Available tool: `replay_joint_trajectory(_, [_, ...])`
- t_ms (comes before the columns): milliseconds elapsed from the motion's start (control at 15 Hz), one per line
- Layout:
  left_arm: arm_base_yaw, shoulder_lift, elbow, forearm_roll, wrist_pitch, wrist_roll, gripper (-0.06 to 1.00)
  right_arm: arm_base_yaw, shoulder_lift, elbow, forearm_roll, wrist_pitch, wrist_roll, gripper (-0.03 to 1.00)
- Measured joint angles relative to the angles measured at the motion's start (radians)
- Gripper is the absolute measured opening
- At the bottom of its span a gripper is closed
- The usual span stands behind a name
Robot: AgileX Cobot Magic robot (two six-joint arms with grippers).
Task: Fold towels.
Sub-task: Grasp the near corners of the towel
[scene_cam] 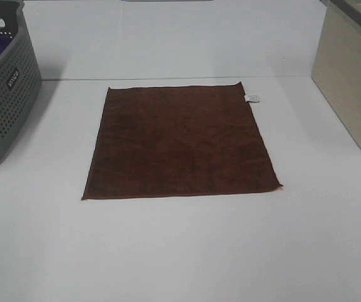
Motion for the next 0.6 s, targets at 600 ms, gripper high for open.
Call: replay_joint_trajectory(600, [0.0, 0.0, 0.0, 0.0, 0.0, 0.0, 0.76, 0.0, 0.0, 0.0, 0.0, 0.0, 0.0, 0.78])
